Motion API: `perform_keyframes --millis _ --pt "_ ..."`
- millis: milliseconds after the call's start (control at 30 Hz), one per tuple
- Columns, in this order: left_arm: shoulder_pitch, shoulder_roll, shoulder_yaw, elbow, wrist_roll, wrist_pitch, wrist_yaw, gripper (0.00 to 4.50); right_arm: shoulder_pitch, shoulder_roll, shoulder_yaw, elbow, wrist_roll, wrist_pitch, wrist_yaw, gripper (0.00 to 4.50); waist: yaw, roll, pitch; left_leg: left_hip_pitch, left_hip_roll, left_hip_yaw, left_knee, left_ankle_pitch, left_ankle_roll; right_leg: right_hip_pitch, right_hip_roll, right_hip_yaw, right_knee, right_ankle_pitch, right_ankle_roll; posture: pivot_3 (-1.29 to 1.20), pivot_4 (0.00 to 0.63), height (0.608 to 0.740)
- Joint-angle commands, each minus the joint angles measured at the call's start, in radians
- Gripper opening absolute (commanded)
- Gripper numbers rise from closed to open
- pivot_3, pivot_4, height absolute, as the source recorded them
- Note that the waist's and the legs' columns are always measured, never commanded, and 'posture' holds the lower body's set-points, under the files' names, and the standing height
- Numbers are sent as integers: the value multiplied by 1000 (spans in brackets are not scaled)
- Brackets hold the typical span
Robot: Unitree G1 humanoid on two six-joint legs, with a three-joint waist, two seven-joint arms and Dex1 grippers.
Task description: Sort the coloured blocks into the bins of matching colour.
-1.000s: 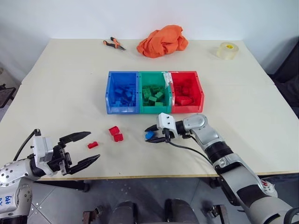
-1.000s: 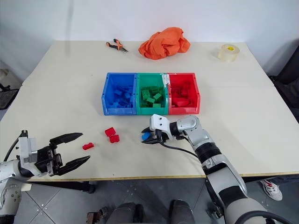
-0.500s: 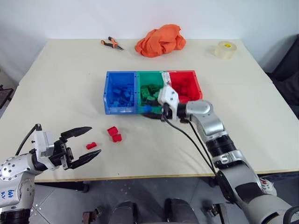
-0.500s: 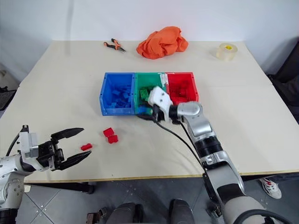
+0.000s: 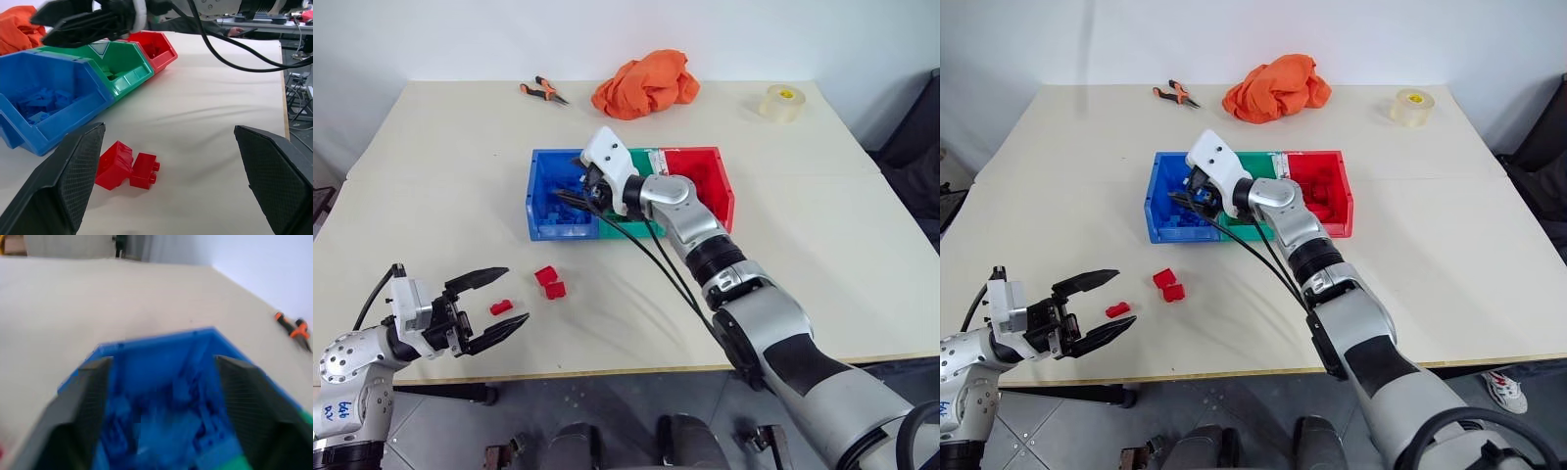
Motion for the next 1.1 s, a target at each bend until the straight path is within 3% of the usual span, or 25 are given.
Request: perform_keyframes --millis 33,167,300,433,600,833,1100 --pt "6 -6 11 -34 -1 -23 10 4500 -37 2 -26 39 -14 -69 -51 4483 1 0 0 0 0 0 0 0 0 0 0 0 0 0 0 0 150 740" --pt "12 -8 13 -40 -3 -27 18 4500 3 -32 -34 -2 5 -129 39 4483 0 0 0 0 0 0 0 0 0 0 0 3 0 0 0 0 150 740" --pt "54 0 49 -50 -8 -22 36 4500 201 -172 -41 -280 130 -120 388 4483 7 -1 -1 0 0 -3 0 0 0 1 0 6 0 0 0 0 150 740" --pt "101 11 97 -51 -17 -22 43 4500 378 -332 -38 -530 233 1 608 4483 7 -3 -1 -1 -1 -5 0 -1 2 2 -2 9 -3 1 0 0 150 740" --pt "190 32 189 -42 -28 -20 30 4500 554 -549 -68 -684 313 106 796 4483 5 -2 -1 0 1 -3 -1 -1 0 4 -2 8 -9 0 0 0 150 740" --pt "357 23 328 -66 -41 -13 28 4500 666 -726 -117 -671 342 93 892 4483 7 -1 0 0 3 2 -2 0 0 8 -2 8 -21 0 -1 0 150 740" --pt "380 1 307 -129 -19 9 96 4500 674 -710 -102 -687 340 84 845 4483 25 -1 0 0 3 2 -2 -3 -3 7 -5 9 -24 -1 -2 0 150 740"
